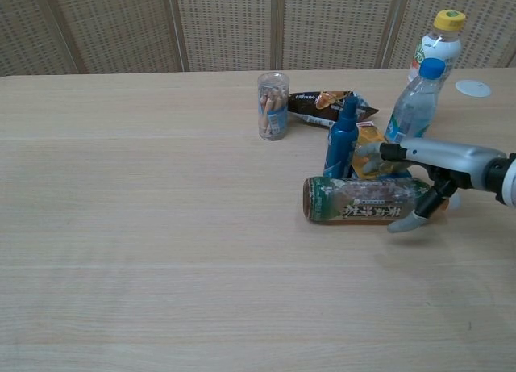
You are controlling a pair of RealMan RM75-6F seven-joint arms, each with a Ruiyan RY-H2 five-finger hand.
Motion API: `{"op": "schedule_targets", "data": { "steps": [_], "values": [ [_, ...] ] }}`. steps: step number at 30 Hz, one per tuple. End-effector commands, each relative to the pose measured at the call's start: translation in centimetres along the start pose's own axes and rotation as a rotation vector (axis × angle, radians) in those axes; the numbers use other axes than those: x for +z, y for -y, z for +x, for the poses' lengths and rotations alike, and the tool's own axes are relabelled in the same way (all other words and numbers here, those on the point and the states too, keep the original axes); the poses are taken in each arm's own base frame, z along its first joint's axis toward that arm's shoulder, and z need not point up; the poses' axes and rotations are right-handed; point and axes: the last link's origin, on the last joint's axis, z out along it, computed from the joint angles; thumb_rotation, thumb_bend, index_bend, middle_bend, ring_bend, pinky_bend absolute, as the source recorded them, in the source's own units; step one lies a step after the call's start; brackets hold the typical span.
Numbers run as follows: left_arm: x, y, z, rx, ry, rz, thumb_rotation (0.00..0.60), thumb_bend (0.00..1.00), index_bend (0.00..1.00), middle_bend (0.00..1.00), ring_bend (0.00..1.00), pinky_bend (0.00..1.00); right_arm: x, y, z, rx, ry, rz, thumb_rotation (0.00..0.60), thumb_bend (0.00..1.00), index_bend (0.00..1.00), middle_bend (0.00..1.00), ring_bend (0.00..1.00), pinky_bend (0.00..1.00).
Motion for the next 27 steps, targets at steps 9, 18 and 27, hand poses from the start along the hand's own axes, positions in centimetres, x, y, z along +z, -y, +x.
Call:
{"op": "schedule_targets", "data": {
  "steps": [9,18,27],
  "values": [
    [0.3,-0.1,0.1,0.0,-0.006,-0.002,0.6,0.33,0.13,0.06,0.0,0.0,0.0,-0.2,-0.5,-0.008,-0.071,0.033,0.6,0.1,0.26,0.48,0.19,0.53],
    [0.3,0.1,0.1,0.0,-0.008,-0.001,0.6,0.33,0.13,0.06,0.0,0.0,-0.9,-0.7,-0.7,-0.016,-0.072,0.021,0.6,0.1,0.26,0.47,0.2,0.54],
    [0.5,0.0,0.0,-0.005,-0.009,-0.011,0.6,0.33,0.13,0.06,0.0,0.0,-2.3,-0.5,-0.8,-0.075,-0.057,0.023,0.6,0.13,0.06,0.35,0.09,0.41]
  ]
}}
